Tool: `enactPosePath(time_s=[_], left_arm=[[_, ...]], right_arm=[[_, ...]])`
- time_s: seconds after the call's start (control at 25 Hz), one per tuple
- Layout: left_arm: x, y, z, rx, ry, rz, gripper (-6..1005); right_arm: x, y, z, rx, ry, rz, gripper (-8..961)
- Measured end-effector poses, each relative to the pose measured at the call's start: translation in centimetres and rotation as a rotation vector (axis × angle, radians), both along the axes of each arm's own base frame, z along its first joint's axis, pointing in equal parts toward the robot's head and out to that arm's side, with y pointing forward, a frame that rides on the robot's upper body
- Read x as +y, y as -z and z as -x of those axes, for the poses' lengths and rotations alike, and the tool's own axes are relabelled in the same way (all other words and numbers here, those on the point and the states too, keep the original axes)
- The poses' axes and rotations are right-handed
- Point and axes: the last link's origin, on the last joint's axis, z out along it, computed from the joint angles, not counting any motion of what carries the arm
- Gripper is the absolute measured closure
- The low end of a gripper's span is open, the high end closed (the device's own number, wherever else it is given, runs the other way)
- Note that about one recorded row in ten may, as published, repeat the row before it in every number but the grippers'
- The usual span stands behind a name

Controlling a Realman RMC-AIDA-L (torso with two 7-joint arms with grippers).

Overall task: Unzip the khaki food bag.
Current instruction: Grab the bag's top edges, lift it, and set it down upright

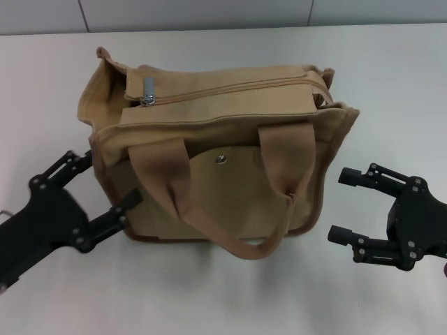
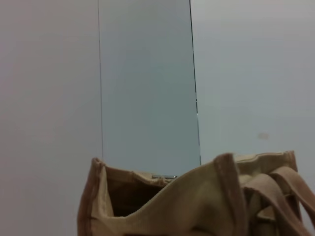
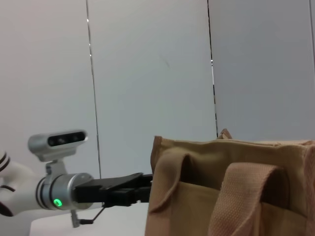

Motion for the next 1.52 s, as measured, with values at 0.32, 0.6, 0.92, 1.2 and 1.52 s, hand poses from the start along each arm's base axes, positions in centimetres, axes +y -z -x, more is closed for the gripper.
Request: enactPosePath(time_s=[0.32,0.6,0.92,1.2,1.52], left_arm=[[3.1,2.2,-1.6,-0.013,-0.022,0.014,188],[3.4,2.7,-1.7,0.015,-0.021,-0.019,276],[3.4,2.6,-1.6,-0.003,-0.040,-0.056,659],[3.2,2.6,-1.7,-0.011,-0.029,-0.054,817],[4.0,0.9,-2.5,-0.070,0.007,-0.129,910]], right_arm=[[-0.1,-0.1,-0.2,0.001,0.008,-0.012,111],[0.1,-0.1,-0.2,-0.004,0.009,-0.014,111],[0.1,0.0,-0.3,-0.009,0.020,-0.014,111],[0.1,0.0,-0.4,-0.009,0.025,-0.018,110],[1.0,-1.7,-0.1,0.093,0.071,-0.161,110]])
